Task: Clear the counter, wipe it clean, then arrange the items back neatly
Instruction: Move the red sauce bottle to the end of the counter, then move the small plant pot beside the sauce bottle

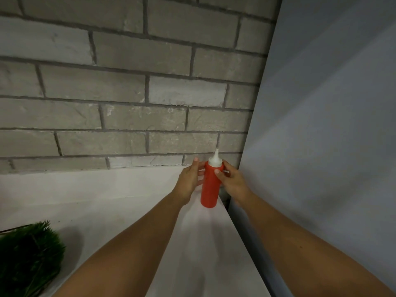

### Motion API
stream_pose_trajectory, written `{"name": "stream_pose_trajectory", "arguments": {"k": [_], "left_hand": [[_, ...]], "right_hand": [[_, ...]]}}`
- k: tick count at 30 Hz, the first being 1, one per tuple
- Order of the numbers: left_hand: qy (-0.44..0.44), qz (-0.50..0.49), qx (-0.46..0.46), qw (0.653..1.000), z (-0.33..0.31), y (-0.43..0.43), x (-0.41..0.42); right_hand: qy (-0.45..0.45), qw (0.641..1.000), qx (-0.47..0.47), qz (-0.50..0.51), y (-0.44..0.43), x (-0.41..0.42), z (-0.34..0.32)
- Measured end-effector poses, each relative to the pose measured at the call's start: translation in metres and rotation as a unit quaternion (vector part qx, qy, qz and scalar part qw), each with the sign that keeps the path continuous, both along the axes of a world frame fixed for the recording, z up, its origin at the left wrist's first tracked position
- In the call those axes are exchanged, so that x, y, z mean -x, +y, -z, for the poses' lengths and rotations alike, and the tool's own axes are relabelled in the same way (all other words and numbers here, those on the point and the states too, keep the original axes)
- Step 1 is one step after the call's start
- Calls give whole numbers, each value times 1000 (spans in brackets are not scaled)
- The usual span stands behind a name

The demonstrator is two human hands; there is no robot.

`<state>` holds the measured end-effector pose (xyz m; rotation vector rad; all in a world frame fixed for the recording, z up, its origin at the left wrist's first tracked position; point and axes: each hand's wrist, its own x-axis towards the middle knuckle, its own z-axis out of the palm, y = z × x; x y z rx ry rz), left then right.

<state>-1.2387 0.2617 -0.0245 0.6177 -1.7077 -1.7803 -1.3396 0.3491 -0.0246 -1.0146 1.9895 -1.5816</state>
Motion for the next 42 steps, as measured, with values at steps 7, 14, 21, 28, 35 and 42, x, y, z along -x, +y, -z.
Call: {"name": "stream_pose_trajectory", "arguments": {"k": [7,14,21,28,35,42], "left_hand": [[-48,-24,44,998,-17,2,-25],[-17,-88,88,992,-54,6,-93],[-111,-125,139,976,-79,-7,-194],[-218,-148,204,943,-70,-34,-284],[-398,-124,196,888,-44,-48,-344],[-423,-89,94,897,-30,-43,-364]], "right_hand": [[107,975,23,195,-10,-24,-11],[71,989,59,119,-5,-91,-36],[-12,995,-61,-83,-14,-171,-38],[-55,969,-160,-180,-21,-244,-26],[-160,933,-212,-243,-22,-303,-1],[-194,934,-199,-225,-32,-329,8]]}}
